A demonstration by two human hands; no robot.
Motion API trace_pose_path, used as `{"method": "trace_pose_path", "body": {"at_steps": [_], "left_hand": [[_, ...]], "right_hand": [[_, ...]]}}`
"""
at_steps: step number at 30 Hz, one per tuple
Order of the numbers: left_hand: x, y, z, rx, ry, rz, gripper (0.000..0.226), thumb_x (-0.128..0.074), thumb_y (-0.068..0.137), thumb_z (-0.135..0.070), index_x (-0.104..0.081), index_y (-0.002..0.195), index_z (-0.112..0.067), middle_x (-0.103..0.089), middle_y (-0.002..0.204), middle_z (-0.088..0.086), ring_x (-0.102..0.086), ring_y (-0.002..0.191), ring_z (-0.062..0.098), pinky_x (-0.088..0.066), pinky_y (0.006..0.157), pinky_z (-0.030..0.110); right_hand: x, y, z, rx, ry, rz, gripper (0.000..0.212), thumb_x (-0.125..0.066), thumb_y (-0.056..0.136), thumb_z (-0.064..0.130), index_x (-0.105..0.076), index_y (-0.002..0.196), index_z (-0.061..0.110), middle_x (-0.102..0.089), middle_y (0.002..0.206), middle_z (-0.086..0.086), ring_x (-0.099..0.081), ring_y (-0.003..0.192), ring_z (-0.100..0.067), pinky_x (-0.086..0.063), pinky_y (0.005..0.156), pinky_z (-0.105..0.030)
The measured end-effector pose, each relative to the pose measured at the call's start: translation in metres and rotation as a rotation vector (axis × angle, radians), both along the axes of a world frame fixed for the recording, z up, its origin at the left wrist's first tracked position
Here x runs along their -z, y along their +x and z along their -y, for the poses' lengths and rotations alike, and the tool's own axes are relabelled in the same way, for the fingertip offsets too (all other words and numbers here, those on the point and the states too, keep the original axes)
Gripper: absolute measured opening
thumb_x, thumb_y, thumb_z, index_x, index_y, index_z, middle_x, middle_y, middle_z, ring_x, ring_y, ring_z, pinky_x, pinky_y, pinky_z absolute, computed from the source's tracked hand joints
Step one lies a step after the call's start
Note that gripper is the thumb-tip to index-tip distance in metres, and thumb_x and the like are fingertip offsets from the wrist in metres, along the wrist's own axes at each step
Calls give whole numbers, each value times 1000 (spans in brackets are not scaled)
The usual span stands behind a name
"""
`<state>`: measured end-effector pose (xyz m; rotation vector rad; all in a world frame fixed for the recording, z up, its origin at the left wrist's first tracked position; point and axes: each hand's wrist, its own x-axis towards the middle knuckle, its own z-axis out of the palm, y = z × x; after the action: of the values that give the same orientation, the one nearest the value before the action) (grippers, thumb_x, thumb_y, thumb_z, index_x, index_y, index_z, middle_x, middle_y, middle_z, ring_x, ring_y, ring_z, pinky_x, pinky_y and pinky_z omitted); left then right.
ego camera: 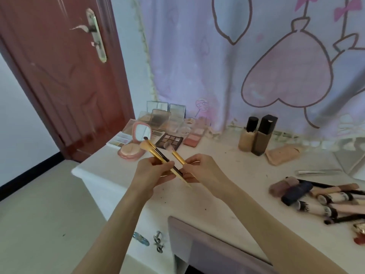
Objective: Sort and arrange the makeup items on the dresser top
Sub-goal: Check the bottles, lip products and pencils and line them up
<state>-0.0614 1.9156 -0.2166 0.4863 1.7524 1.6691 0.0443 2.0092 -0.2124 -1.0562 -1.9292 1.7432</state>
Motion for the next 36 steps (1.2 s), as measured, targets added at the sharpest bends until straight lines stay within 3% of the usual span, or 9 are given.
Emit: {"method": "trace_pose_path", "body": {"at_steps": [5,10,13,16,20,24,28,31,36], "left_hand": [[7,-21,13,-51,-22,8,8,-65,81,2,-65,89,4,-70,86,15,-70,78,25,-59,66,28],[17,-48,27,-124,-71,-11,9,-69,79,-4,-69,86,2,-70,90,19,-67,90,32,-53,88,40],[17,-61,38,-160,-132,-27,12,-71,79,-11,-70,78,1,-71,74,15,-69,65,21,-58,67,26],[18,-72,49,-209,-331,-304,24,-68,82,-22,-68,66,-4,-66,55,6,-57,39,8,-47,44,16],[23,-80,60,-283,-548,-719,22,-65,83,-32,-65,84,-10,-63,71,3,-61,73,18,-44,68,27],[39,-80,62,-256,-508,-974,30,-63,85,-19,-59,113,-10,-53,104,12,-51,95,30,-42,84,34],[55,-86,67,-245,-482,-1297,28,-72,76,-8,-70,103,-11,-59,103,18,-54,89,42,-50,73,48],[57,-90,68,-212,-493,-1341,19,-64,80,-15,-72,97,-11,-64,107,13,-58,98,39,-50,70,47],[61,-98,74,-156,-562,-1293,41,-45,85,-38,-70,105,-12,-65,111,11,-60,105,32,-50,80,46]], "right_hand": [[12,-24,10,-64,136,20,12,-67,82,9,-61,77,19,-69,84,-7,-68,81,-24,-57,80,-40],[16,-53,23,-137,210,29,13,-71,76,10,-70,88,16,-71,88,-7,-68,83,-21,-56,79,-32],[16,-71,29,-157,274,50,14,-68,77,10,-72,90,15,-67,83,-1,-61,77,-12,-49,67,-20],[19,-89,34,-176,372,86,14,-65,78,9,-72,89,13,-64,82,0,-57,80,-13,-44,61,-17],[23,-106,42,-232,491,100,12,-62,81,10,-73,84,14,-68,87,-10,-59,84,-23,-48,69,-31],[28,-118,46,-235,611,102,13,-61,81,12,-73,82,11,-65,78,-10,-57,78,-27,-44,64,-32],[30,-117,45,-293,745,119,20,-54,88,12,-73,93,7,-63,92,-14,-56,88,-26,-47,76,-38],[30,-115,42,-349,812,131,20,-52,90,11,-70,99,4,-58,103,-14,-54,94,-25,-46,81,-36],[37,-100,36,-409,869,98,27,-51,92,10,-66,113,14,-59,111,-5,-51,102,-21,-38,86,-28]]}}
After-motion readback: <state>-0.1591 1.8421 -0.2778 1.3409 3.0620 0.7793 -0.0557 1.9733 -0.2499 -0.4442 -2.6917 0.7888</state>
